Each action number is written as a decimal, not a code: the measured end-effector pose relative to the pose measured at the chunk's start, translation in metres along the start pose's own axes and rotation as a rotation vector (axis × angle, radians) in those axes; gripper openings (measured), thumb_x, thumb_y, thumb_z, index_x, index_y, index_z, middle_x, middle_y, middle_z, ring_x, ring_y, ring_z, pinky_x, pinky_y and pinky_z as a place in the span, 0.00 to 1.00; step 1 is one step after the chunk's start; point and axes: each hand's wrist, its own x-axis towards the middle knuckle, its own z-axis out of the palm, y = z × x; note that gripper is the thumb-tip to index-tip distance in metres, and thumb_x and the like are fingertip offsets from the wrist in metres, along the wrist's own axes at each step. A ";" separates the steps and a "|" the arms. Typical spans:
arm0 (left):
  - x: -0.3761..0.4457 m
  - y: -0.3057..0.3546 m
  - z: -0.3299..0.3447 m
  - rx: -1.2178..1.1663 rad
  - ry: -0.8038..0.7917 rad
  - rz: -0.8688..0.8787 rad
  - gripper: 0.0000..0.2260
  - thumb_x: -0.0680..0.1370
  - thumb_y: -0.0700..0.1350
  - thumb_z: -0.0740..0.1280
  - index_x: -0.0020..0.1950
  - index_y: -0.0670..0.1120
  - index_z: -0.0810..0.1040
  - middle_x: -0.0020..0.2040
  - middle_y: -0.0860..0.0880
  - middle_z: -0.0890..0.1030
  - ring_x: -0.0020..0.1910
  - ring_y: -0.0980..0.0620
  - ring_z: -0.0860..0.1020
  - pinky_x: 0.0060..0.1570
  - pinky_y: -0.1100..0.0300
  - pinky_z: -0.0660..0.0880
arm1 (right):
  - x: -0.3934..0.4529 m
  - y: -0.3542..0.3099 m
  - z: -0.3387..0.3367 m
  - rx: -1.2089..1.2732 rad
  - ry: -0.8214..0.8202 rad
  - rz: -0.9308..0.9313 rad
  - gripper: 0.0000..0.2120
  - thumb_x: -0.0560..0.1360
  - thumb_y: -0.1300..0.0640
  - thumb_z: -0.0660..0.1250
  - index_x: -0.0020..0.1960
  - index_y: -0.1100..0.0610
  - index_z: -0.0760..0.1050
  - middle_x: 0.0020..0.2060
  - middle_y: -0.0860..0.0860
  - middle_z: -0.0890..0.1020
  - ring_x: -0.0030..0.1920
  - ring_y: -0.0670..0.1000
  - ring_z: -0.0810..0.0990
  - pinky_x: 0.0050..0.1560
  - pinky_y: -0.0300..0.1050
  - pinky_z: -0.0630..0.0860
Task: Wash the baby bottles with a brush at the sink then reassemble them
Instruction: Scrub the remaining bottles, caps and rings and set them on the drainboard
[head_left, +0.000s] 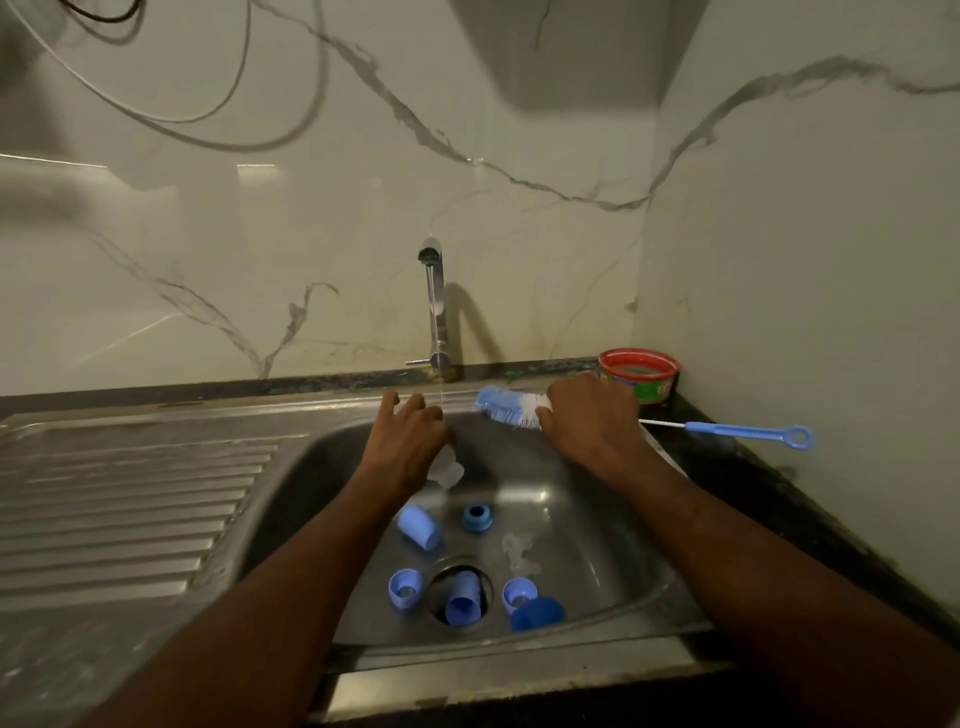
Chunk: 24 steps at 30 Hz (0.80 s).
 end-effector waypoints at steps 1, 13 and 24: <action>0.001 0.001 0.006 -0.099 -0.002 -0.031 0.26 0.72 0.54 0.77 0.69 0.57 0.74 0.69 0.50 0.74 0.70 0.47 0.69 0.72 0.43 0.62 | 0.000 0.000 0.000 0.015 -0.017 0.005 0.13 0.79 0.44 0.66 0.58 0.49 0.81 0.53 0.51 0.84 0.54 0.53 0.83 0.43 0.46 0.69; 0.003 0.001 0.036 -1.090 0.087 -0.492 0.22 0.73 0.58 0.76 0.58 0.45 0.79 0.53 0.46 0.83 0.49 0.53 0.79 0.49 0.61 0.76 | -0.022 -0.013 0.003 0.077 -0.203 -0.007 0.19 0.80 0.40 0.64 0.64 0.50 0.77 0.57 0.51 0.81 0.55 0.51 0.80 0.51 0.47 0.73; -0.002 -0.014 0.034 -0.952 0.236 -0.290 0.24 0.72 0.50 0.79 0.65 0.51 0.77 0.61 0.50 0.81 0.60 0.52 0.78 0.61 0.55 0.75 | -0.006 -0.004 -0.020 0.085 0.090 -0.190 0.22 0.78 0.33 0.59 0.61 0.45 0.80 0.46 0.46 0.84 0.45 0.48 0.81 0.39 0.43 0.71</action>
